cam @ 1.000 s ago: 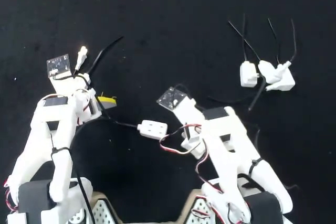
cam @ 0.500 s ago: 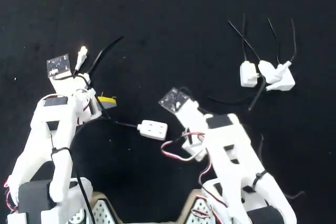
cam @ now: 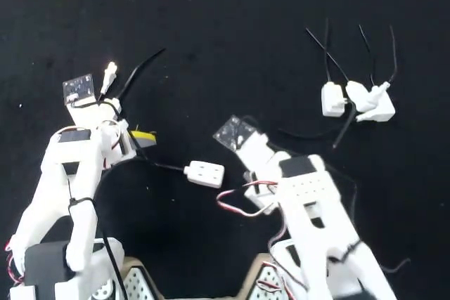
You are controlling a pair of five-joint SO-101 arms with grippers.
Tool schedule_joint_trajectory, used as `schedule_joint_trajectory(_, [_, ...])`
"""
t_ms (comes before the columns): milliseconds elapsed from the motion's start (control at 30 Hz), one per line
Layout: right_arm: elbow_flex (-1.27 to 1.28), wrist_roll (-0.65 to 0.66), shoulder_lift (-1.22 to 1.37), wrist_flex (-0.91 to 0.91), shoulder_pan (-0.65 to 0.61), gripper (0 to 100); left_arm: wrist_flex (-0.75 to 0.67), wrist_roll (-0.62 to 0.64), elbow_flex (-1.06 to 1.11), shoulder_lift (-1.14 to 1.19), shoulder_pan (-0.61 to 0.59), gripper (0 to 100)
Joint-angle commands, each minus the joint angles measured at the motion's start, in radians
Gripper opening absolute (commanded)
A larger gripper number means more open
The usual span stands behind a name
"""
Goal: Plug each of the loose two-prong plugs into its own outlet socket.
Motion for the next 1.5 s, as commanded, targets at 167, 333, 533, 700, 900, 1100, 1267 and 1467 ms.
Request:
schedule_joint_trajectory(167, [-0.015,-0.236,-0.289,-0.021,-0.322,1.1,0.078,0.008,0.099,-0.396,0.104,42])
schedule_joint_trajectory(333, [0.111,-0.361,-0.288,-0.328,-0.459,1.1,0.080,0.011,0.229,-0.658,0.174,42])
schedule_joint_trajectory(533, [0.206,-0.414,-0.288,-0.514,-0.499,1.1,0.081,0.006,0.323,-0.873,0.246,42])
schedule_joint_trajectory(700, [0.223,-0.416,-0.288,-0.542,-0.502,1.1,0.078,0.005,0.374,-0.970,0.308,42])
schedule_joint_trajectory(900, [0.216,-0.416,-0.288,-0.542,-0.559,1.1,0.077,0.003,0.380,-0.988,0.329,26])
schedule_joint_trajectory(1100, [0.171,-0.416,-0.288,-0.540,-0.560,1.1,0.075,0.002,0.392,-0.996,0.329,26])
schedule_joint_trajectory(1267, [0.136,-0.416,-0.288,-0.540,-0.560,1.1,0.075,0.003,0.395,-0.997,0.329,32])
schedule_joint_trajectory(1467, [0.168,-0.416,-0.288,-0.543,-0.563,1.1,0.075,0.006,0.392,-0.997,0.329,32])
